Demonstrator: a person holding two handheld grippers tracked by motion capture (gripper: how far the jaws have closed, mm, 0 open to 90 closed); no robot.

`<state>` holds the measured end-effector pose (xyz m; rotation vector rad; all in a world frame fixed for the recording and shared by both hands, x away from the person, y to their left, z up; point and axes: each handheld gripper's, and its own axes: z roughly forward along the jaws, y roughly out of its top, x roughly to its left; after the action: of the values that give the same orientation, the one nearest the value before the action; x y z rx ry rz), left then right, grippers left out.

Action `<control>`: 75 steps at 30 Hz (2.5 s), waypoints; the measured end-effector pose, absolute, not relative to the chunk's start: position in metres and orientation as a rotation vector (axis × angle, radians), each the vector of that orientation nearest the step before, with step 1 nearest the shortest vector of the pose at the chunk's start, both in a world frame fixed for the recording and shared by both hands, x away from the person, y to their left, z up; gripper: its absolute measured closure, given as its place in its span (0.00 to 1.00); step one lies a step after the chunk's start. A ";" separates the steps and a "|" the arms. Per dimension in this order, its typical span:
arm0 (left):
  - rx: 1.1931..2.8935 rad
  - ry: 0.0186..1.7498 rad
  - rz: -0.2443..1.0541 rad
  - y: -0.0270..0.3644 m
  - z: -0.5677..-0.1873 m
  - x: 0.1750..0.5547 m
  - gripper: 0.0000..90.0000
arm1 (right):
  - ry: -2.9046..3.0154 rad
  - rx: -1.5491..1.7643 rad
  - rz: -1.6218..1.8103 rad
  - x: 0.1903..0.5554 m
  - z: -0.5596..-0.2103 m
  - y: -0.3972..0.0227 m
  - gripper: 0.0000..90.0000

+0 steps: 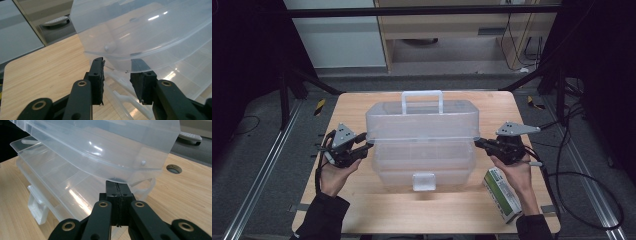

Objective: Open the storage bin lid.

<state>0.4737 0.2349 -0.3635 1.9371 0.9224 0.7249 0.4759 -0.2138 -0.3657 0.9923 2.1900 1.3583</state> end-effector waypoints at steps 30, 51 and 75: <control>1.946 0.942 0.751 0.232 -0.363 0.477 0.72 | 2.234 1.086 1.202 0.469 -0.389 -0.218 0.68; 1.930 0.943 0.740 0.234 -0.363 0.478 0.72 | 2.298 1.191 1.174 0.476 -0.413 -0.209 0.80; 1.882 0.946 0.778 0.232 -0.346 0.493 0.77 | 2.274 1.222 1.180 0.473 -0.414 -0.207 0.86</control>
<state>0.4929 0.2318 -0.3460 1.8824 0.9457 0.7777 0.4729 -0.2069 -0.4137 1.2217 2.2739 1.1797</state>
